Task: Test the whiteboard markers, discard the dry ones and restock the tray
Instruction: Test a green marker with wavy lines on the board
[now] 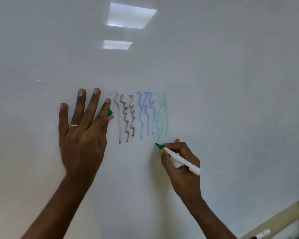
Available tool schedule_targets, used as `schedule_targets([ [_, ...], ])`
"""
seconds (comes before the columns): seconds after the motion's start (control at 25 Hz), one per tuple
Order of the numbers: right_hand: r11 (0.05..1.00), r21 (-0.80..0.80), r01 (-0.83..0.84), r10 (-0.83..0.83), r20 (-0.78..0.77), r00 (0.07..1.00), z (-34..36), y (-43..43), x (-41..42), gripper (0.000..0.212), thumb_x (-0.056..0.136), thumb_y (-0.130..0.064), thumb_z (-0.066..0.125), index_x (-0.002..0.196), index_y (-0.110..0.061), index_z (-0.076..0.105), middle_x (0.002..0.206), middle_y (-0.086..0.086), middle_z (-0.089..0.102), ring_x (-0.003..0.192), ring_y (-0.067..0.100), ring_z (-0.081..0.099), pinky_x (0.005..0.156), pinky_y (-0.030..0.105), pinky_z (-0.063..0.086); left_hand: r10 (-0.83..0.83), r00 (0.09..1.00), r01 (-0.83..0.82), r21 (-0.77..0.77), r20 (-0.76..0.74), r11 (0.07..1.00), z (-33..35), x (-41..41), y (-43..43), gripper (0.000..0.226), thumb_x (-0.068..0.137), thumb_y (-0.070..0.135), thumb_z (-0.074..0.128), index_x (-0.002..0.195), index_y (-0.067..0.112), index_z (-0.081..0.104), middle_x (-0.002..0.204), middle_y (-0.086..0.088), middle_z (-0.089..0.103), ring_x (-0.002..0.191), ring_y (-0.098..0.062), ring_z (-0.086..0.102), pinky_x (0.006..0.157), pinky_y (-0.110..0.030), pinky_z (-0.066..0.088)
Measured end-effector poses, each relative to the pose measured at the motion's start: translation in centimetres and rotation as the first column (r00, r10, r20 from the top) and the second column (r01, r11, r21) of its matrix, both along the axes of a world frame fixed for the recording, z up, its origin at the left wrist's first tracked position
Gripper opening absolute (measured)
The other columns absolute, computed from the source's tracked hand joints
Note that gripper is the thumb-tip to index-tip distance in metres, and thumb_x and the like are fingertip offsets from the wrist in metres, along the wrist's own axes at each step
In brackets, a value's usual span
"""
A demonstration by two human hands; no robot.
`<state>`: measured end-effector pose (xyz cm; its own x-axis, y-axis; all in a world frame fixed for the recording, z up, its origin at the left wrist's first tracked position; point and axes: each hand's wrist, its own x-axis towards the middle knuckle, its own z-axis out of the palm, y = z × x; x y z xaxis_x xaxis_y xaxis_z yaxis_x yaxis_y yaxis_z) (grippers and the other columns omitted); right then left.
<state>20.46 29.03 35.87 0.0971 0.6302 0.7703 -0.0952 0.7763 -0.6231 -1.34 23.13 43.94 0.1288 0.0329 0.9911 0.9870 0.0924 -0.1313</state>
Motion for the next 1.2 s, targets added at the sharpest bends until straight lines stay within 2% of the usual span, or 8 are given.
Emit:
schedule_targets([
  [0.08,0.997,-0.048,-0.069,0.067,-0.028,0.997,0.8,-1.3,0.4,0.02,0.086,-0.002,0.076,0.095,-0.014,0.062,0.083,-0.002,0.068,0.084,0.02,0.066,0.079,0.036,0.053,-0.025,1.0,0.025,0.004,-0.006,1.0,-0.2,0.0,0.0,0.035,0.107,0.022,0.055,0.141,0.013,0.058,0.155,-0.009,0.045,0.149,-0.029,0.035,0.121,-0.057,0.026],
  [0.24,0.989,-0.038,-0.145,0.139,-0.13,0.982,2.3,-3.9,1.3,0.019,0.085,-0.007,0.076,0.088,-0.009,0.058,0.076,0.009,0.06,0.071,0.025,0.058,0.064,0.021,0.048,-0.198,0.979,0.197,0.032,0.049,0.98,-0.2,0.1,-0.9,0.03,0.103,0.017,0.062,0.133,0.013,0.064,0.14,-0.014,0.06,0.143,-0.031,0.046,0.12,-0.058,0.028],
  [0.4,0.959,-0.015,-0.282,0.28,-0.083,0.956,3.2,-5.7,2.8,0.011,0.086,-0.01,0.078,0.094,-0.013,0.071,0.092,0.004,0.073,0.086,0.023,0.07,0.08,0.026,0.054,-0.389,0.896,0.394,0.02,0.213,0.919,-2.7,2.3,-3.4,0.032,0.097,0.019,0.067,0.129,0.018,0.065,0.108,-0.004,0.062,0.108,-0.02,0.061,0.107,-0.046,0.044],
  [0.48,0.925,-0.036,-0.379,0.377,-0.063,0.924,3.3,-6.5,3.1,0.013,0.088,-0.013,0.07,0.1,-0.016,0.075,0.1,0.007,0.075,0.091,0.025,0.073,0.082,0.028,0.056,-0.507,0.785,0.551,-0.027,0.354,0.834,-4.0,3.7,-4.8,0.033,0.095,0.019,0.072,0.128,0.016,0.067,0.105,0.004,0.066,0.1,-0.01,0.065,0.093,-0.027,0.051],
  [0.6,0.91,-0.043,-0.412,0.409,-0.061,0.911,3.5,-7.3,3.3,0.015,0.088,-0.013,0.066,0.099,-0.013,0.076,0.093,0.006,0.076,0.081,0.023,0.073,0.074,0.025,0.055,-0.62,0.592,0.726,-0.007,0.515,0.687,-4.8,4.5,-6.2,0.023,0.092,0.023,0.076,0.112,0.032,0.068,0.104,0.014,0.072,0.098,-0.012,0.072,0.086,-0.022,0.056],
  [0.92,0.874,-0.181,-0.451,0.471,0.089,0.878,2.5,-8.3,3.0,0.013,0.086,-0.021,0.069,0.094,-0.019,0.079,0.082,0.001,0.073,0.074,0.016,0.065,0.07,0.021,0.052,-0.611,0.579,0.79,-0.187,0.54,0.583,-6.7,5.1,-8.4,0.018,0.09,0.023,0.075,0.108,0.026,0.074,0.104,0.014,0.073,0.097,-0.013,0.071,0.087,-0.021,0.054],
  [1.04,0.82,-0.26,-0.509,0.554,0.142,0.82,2.5,-8.3,3.8,0.019,0.083,-0.027,0.077,0.098,-0.017,0.081,0.093,0.005,0.073,0.089,0.024,0.068,0.081,0.028,0.056,-0.583,0.544,0.817,-0.22,0.603,0.533,-7.1,4.8,-9.1,0.019,0.09,0.03,0.071,0.109,0.029,0.074,0.103,0.013,0.073,0.095,-0.015,0.071,0.084,-0.017,0.052],
  [1.2,0.714,-0.449,-0.537,0.665,0.196,0.72,3.7,-8.5,5.9,0.024,0.069,-0.005,0.082,0.093,-0.008,0.081,0.093,0.012,0.076,0.09,0.026,0.072,0.077,0.028,0.058,-0.544,0.496,0.859,-0.288,0.677,0.424,-8.2,5.3,-10.2,0.014,0.093,0.028,0.071,0.106,0.026,0.075,0.096,0.014,0.074,0.089,-0.013,0.071,0.079,-0.015,0.05],
])
